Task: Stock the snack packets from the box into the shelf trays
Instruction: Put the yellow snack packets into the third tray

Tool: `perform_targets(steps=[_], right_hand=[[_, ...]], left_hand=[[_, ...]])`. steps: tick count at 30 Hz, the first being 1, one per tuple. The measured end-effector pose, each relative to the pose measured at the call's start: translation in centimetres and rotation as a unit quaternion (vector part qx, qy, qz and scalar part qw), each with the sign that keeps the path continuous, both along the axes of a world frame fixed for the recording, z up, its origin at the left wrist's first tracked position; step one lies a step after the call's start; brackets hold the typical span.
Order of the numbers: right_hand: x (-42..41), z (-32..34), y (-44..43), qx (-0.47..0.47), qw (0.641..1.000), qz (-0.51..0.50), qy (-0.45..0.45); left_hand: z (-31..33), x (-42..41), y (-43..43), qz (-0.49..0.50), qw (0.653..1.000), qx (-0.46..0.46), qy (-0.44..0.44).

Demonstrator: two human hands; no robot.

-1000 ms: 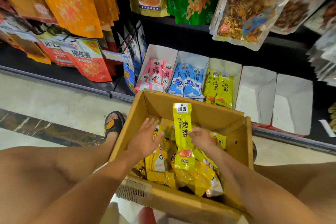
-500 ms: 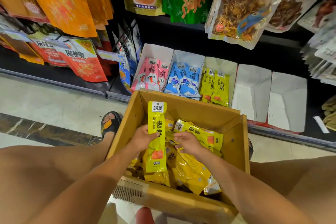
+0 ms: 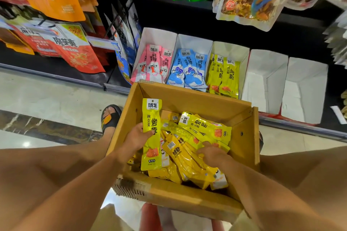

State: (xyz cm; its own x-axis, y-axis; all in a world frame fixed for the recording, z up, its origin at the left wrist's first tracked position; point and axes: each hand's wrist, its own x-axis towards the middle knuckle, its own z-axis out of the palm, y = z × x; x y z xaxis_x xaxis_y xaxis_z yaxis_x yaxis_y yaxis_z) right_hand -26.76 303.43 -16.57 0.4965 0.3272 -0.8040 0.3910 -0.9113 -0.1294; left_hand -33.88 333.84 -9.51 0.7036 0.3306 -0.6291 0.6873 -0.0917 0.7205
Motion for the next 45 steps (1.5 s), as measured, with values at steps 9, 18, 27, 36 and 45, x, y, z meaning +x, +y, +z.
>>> perform_targets(steps=[9,18,27,36,45], right_hand=[[-0.5,-0.8,1.8,-0.061,0.991,0.117,-0.038],[1.4,0.5,2.2,0.022,0.964,0.075,-0.253],[5.1,8.4,3.4,0.249,0.916,-0.237,-0.207],[10.2,20.4,2.7,0.357,0.890,-0.200,-0.199],[11.5,29.4,1.2,0.455,0.815,-0.310,-0.179]], left_hand=[[-0.3,-0.1,0.0,-0.001,1.000,-0.003,-0.001],[0.5,0.3,0.0,0.006,1.000,-0.017,-0.013],[3.7,1.1,-0.9,0.014,0.999,-0.030,-0.041],[11.6,5.5,0.0,0.005,0.994,-0.017,-0.110],[17.8,9.1,1.4,0.051,0.989,-0.107,-0.089]])
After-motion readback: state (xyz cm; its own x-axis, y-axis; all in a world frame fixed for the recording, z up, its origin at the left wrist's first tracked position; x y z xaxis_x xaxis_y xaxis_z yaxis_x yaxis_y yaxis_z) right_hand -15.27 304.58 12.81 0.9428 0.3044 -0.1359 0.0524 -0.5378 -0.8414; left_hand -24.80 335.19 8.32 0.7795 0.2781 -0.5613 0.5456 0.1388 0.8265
